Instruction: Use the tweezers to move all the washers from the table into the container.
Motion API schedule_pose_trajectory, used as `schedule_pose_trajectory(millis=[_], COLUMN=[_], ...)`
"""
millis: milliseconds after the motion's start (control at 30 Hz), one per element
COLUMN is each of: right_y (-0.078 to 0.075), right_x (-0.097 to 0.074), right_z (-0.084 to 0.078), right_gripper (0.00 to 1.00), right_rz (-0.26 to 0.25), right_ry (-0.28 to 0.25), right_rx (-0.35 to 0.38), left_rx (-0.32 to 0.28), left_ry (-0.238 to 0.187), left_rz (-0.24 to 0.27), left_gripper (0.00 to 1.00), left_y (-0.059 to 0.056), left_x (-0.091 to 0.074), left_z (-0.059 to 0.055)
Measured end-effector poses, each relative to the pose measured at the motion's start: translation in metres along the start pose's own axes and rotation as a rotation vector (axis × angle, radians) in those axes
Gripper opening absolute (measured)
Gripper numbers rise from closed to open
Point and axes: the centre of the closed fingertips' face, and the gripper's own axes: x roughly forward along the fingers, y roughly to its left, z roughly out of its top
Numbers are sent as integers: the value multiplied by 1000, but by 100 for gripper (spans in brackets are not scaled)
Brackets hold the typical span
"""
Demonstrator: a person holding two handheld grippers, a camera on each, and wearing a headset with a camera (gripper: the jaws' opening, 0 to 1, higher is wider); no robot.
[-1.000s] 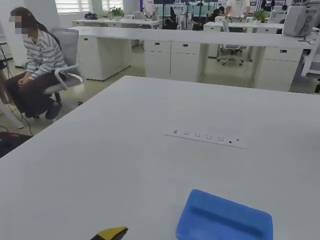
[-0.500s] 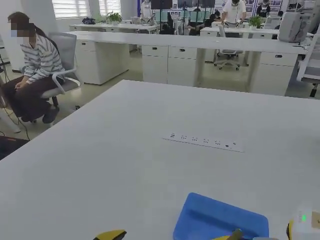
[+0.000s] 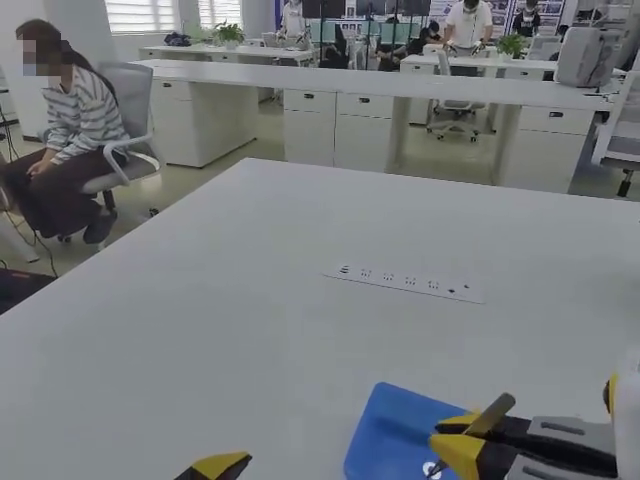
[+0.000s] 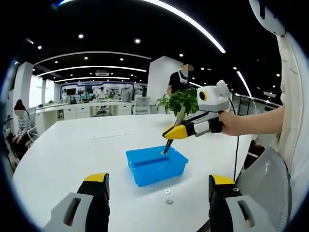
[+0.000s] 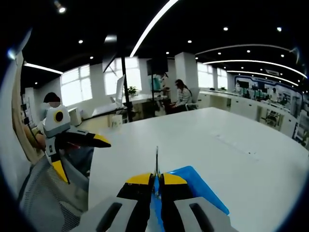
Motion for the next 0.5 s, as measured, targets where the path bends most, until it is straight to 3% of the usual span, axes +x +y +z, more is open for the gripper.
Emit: schedule_pose_trajectory(millis=[200, 500], right_y=[-19, -38], right_x=[7, 23], right_z=[3, -8], right_gripper=[3, 2], right_rz=[-20, -18], right_ry=[-7, 6], right_rx=[-4, 42], left_rx=[13, 4], left_ry=[10, 2], left_rz=[-10, -1], left_gripper=[87, 86], left_y=[-3, 0], left_x=[1, 1], left_z=[-2, 0])
